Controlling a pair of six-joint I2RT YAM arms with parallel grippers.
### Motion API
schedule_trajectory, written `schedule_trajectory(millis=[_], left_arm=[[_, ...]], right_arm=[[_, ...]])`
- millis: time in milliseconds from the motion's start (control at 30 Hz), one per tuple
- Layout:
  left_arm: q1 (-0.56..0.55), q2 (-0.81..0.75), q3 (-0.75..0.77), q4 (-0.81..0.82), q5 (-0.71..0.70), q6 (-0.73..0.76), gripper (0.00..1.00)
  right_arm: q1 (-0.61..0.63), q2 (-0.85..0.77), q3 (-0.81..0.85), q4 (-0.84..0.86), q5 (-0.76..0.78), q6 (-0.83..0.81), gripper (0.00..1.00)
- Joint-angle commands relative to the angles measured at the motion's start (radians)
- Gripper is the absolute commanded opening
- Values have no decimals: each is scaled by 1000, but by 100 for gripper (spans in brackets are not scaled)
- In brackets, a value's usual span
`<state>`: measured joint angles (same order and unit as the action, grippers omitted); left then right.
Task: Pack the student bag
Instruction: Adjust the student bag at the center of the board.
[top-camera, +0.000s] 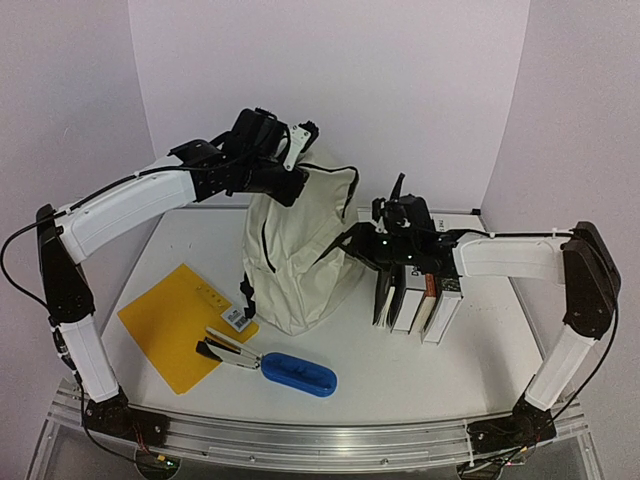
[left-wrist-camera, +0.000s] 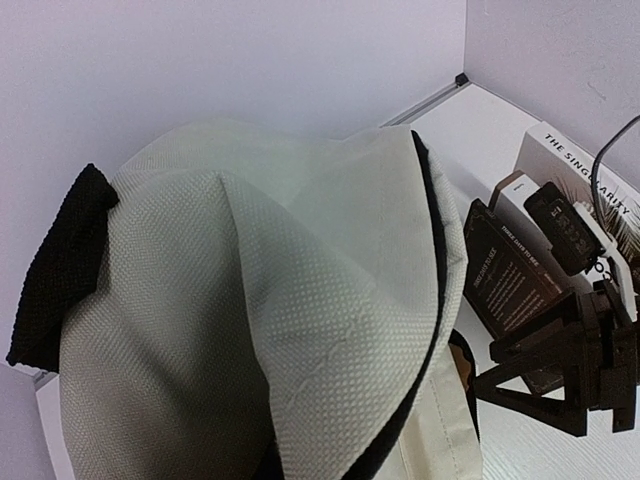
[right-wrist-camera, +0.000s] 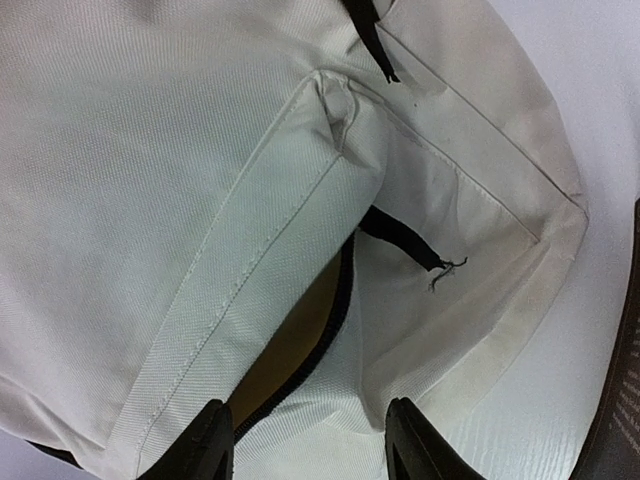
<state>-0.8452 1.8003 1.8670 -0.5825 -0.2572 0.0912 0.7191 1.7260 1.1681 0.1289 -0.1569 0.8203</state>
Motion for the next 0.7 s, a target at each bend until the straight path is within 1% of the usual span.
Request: schedule_trajectory(millis=[0, 100, 233, 433, 667], left_arm=[[-5, -57, -10, 32, 41, -21, 0], [-5, -57, -11, 33, 48, -20, 0], [-5, -54, -10, 36, 55, -21, 0], [-5, -43, 3, 30, 58, -17, 0], [-5, -22, 17, 24, 55, -12, 0]], right_arm=[[13, -2, 67, -44, 71, 45, 52], [20, 9, 101, -66, 89, 38, 54], [26, 43, 147, -121, 131, 16, 54], [26, 76, 207, -210, 170, -26, 49], [31, 96, 223, -223, 170, -29, 46]])
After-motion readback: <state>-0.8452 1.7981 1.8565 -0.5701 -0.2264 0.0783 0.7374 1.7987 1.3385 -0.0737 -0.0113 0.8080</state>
